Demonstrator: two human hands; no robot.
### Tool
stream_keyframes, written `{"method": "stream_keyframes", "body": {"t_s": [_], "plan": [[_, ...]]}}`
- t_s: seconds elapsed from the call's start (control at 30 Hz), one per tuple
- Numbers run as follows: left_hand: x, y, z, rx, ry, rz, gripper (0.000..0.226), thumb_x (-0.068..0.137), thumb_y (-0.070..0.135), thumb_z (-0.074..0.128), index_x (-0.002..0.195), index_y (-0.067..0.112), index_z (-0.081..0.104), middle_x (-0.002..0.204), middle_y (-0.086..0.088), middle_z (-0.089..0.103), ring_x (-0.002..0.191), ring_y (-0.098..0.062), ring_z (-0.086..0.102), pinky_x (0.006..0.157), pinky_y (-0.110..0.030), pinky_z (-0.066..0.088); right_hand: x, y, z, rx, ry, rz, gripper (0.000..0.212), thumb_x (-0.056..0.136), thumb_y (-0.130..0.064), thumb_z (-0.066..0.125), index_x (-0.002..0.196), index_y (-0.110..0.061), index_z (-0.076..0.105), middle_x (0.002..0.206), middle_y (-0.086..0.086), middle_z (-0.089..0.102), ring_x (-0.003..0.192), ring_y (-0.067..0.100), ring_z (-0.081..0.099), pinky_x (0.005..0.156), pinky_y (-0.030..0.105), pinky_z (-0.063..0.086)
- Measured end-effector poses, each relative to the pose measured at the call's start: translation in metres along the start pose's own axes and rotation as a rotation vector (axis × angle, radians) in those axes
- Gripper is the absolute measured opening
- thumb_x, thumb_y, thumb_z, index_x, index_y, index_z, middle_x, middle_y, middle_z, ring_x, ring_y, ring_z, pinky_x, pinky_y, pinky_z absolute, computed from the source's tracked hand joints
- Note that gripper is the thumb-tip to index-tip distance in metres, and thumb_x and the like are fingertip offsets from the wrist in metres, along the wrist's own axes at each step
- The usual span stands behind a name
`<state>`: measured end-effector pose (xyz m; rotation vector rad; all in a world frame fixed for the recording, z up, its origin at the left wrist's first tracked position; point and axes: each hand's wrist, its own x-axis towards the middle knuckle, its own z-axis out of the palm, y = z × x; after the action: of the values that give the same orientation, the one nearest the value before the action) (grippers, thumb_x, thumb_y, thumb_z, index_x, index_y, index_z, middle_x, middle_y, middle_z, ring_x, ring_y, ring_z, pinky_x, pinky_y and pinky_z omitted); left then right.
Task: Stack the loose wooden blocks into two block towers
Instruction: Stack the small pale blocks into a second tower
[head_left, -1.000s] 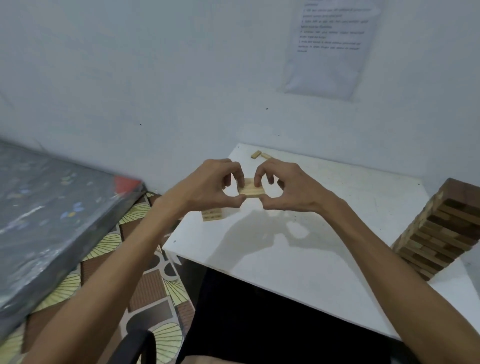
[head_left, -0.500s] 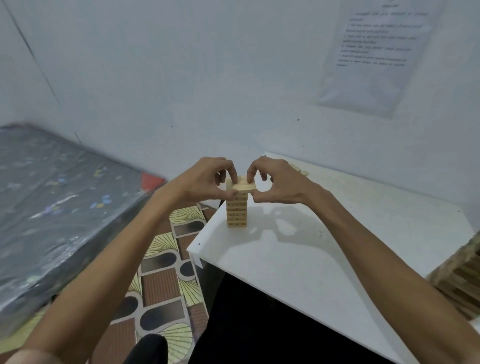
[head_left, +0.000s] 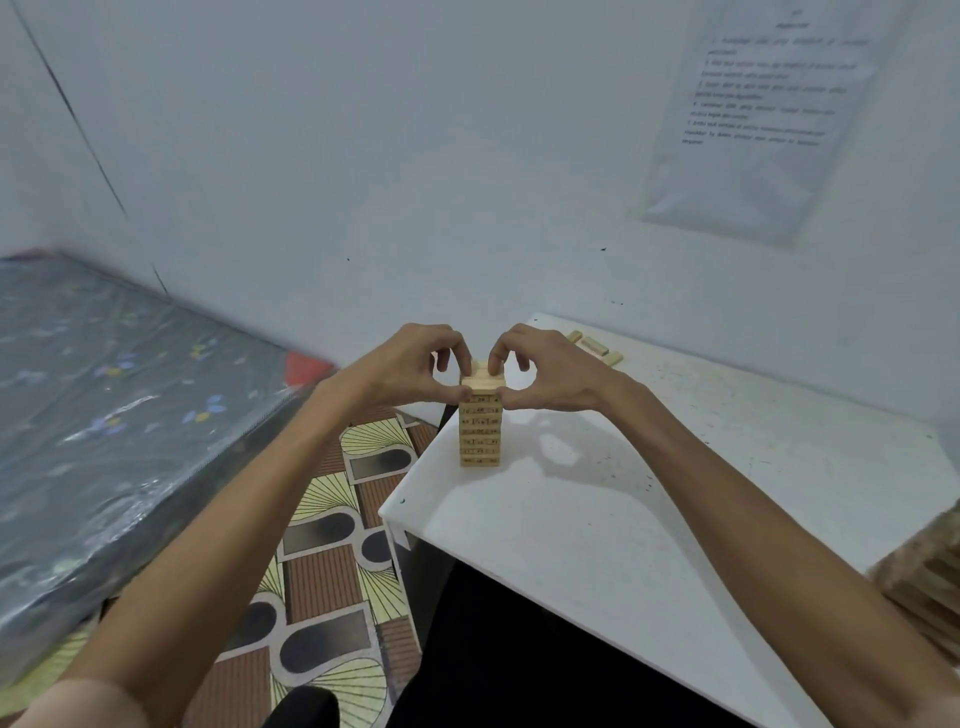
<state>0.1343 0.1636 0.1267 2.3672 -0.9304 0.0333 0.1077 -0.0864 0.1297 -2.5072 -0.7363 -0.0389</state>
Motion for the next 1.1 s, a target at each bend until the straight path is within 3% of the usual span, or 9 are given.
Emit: {"method": "stream_keyframes", "body": {"t_s": [0.3, 0.5, 0.67, 0.93, 1.0, 1.1], "plan": [[-0.002, -0.008, 0.001, -0.011, 0.001, 0.006, 0.04, 0.07, 0.056, 0.075, 0.097, 0.027, 0.071, 0.098, 0.006, 0.068, 0.084, -0.011, 0.057, 0.069, -0.031, 0.053, 0.004, 0.003, 0.006, 0.012, -0.008, -0.001, 0.026, 0.083, -0.036, 0.077, 0.104, -0.036, 0.061, 0.1, -0.023, 0.051, 0.094, 0.004, 0.052, 0.073, 0.025, 0.041], [0.001, -0.01, 0.002, -0.012, 0.0, 0.009, 0.029, 0.077, 0.04, 0.083, 0.099, 0.026, 0.071, 0.1, 0.006, 0.067, 0.085, -0.01, 0.057, 0.07, -0.033, 0.053, 0.004, 0.007, 0.007, 0.017, 0.007, -0.007, 0.027, 0.082, -0.038, 0.077, 0.104, -0.036, 0.061, 0.103, -0.022, 0.053, 0.095, 0.006, 0.053, 0.073, 0.025, 0.041], [0.001, -0.009, 0.003, 0.004, -0.009, 0.009, 0.04, 0.07, 0.057, 0.074, 0.098, 0.028, 0.071, 0.099, 0.007, 0.067, 0.085, -0.01, 0.057, 0.068, -0.028, 0.051, 0.004, 0.009, 0.009, 0.012, 0.005, -0.003, 0.028, 0.082, -0.04, 0.077, 0.104, -0.036, 0.061, 0.103, -0.022, 0.053, 0.095, 0.006, 0.053, 0.073, 0.025, 0.041], [0.001, -0.011, 0.004, 0.014, -0.012, -0.002, 0.042, 0.07, 0.06, 0.073, 0.098, 0.029, 0.07, 0.098, 0.006, 0.066, 0.086, -0.01, 0.056, 0.069, -0.03, 0.051, 0.005, 0.01, 0.01, 0.005, -0.005, 0.002, 0.028, 0.083, -0.041, 0.076, 0.105, -0.037, 0.059, 0.106, -0.022, 0.053, 0.096, 0.008, 0.054, 0.073, 0.026, 0.042], [0.001, -0.01, 0.004, -0.002, -0.009, -0.022, 0.039, 0.072, 0.056, 0.077, 0.099, 0.029, 0.07, 0.097, 0.009, 0.066, 0.085, -0.008, 0.057, 0.069, -0.029, 0.049, 0.004, 0.011, 0.01, 0.009, -0.007, 0.004, 0.029, 0.083, -0.041, 0.076, 0.106, -0.036, 0.059, 0.106, -0.021, 0.054, 0.095, 0.009, 0.054, 0.073, 0.026, 0.042], [0.001, -0.01, 0.005, -0.021, 0.004, -0.059, 0.034, 0.079, 0.034, 0.087, 0.106, 0.022, 0.07, 0.094, 0.022, 0.062, 0.077, 0.003, 0.055, 0.067, -0.023, 0.043, 0.002, 0.009, 0.009, 0.037, -0.006, 0.034, 0.034, 0.084, -0.039, 0.077, 0.111, -0.031, 0.059, 0.103, -0.021, 0.054, 0.092, 0.007, 0.054, 0.071, 0.025, 0.042]]}}
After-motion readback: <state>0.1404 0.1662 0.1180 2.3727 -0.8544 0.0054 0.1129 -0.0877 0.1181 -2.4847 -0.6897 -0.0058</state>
